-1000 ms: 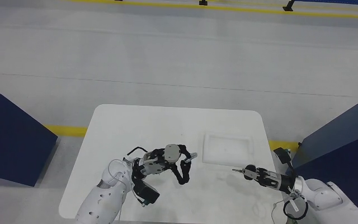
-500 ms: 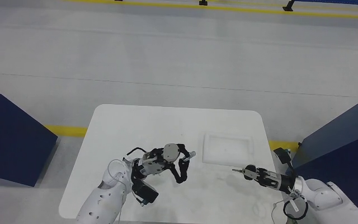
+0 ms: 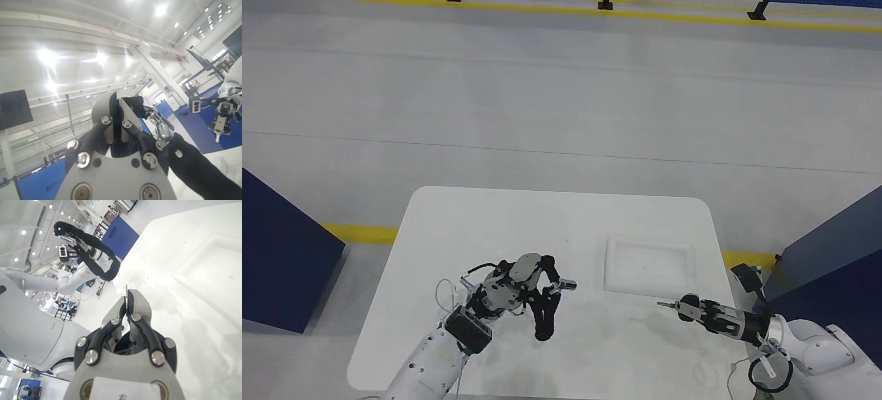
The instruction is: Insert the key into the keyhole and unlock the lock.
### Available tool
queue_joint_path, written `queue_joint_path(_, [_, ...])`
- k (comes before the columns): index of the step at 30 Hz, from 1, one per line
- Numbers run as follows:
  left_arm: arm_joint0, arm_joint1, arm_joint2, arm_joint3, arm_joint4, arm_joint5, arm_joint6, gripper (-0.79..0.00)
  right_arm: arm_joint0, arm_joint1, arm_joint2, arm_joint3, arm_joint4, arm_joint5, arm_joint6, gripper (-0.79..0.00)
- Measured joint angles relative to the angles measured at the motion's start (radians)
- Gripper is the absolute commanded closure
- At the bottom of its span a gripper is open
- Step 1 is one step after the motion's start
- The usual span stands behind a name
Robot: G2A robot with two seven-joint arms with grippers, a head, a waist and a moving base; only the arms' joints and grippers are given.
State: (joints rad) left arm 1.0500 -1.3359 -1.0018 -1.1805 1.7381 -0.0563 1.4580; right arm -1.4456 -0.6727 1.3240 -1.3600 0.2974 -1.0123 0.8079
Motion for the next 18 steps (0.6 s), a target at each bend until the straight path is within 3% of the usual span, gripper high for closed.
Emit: queue_joint_path(18, [0.008, -0.039, 0.063, 0.037, -0.220, -0.137, -0.048, 0.000, 0.000, 0.000, 0.000, 0.000, 0.000, 0.000, 0.000, 0.000])
